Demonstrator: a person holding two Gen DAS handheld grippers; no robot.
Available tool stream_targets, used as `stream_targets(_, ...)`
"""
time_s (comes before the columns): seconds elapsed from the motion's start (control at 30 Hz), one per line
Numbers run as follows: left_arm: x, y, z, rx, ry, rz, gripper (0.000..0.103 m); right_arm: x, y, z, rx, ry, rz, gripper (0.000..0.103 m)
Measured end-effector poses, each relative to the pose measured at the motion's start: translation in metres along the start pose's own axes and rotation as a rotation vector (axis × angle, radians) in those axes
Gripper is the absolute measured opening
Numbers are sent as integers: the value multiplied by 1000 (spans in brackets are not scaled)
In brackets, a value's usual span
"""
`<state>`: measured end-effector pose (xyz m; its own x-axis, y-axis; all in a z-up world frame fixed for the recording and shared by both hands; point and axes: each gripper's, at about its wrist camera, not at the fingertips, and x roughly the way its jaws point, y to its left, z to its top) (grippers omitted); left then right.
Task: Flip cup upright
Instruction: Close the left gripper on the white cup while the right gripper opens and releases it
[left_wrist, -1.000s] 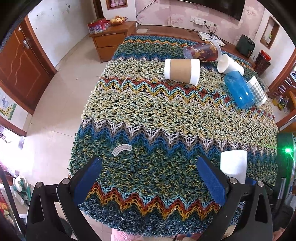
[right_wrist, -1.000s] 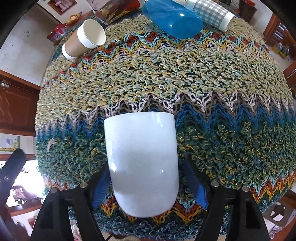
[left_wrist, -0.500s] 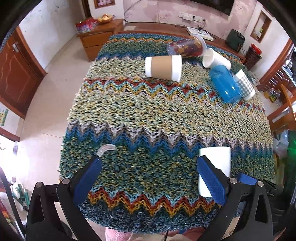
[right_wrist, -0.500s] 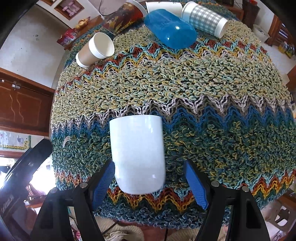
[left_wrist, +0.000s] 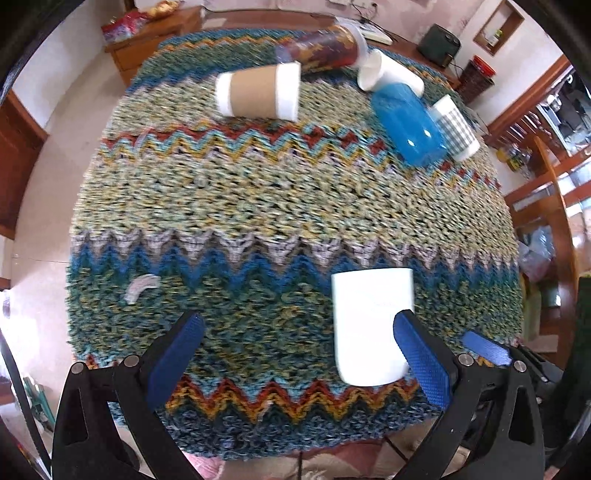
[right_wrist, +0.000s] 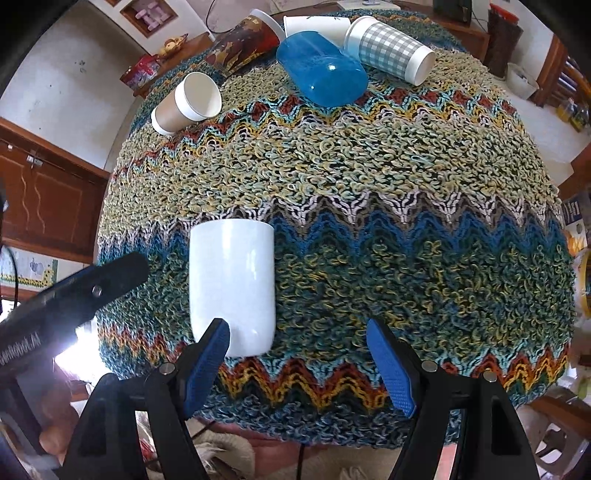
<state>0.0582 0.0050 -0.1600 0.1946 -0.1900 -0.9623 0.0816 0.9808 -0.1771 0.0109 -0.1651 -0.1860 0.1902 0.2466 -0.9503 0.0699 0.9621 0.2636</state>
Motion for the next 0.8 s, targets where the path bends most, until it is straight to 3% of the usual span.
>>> stream_targets(0.23,32,-13,10,6,116,-86,102,-5,-18,-4,1,-12,5,77)
stream_targets(0.57,62,-18,18,-50,197,-184,101,1,-39,-5,43,3,43,77)
stream_targets(0.8,79,-21,19,-77,248,-219,88,7,-40,0,38,9,56,77)
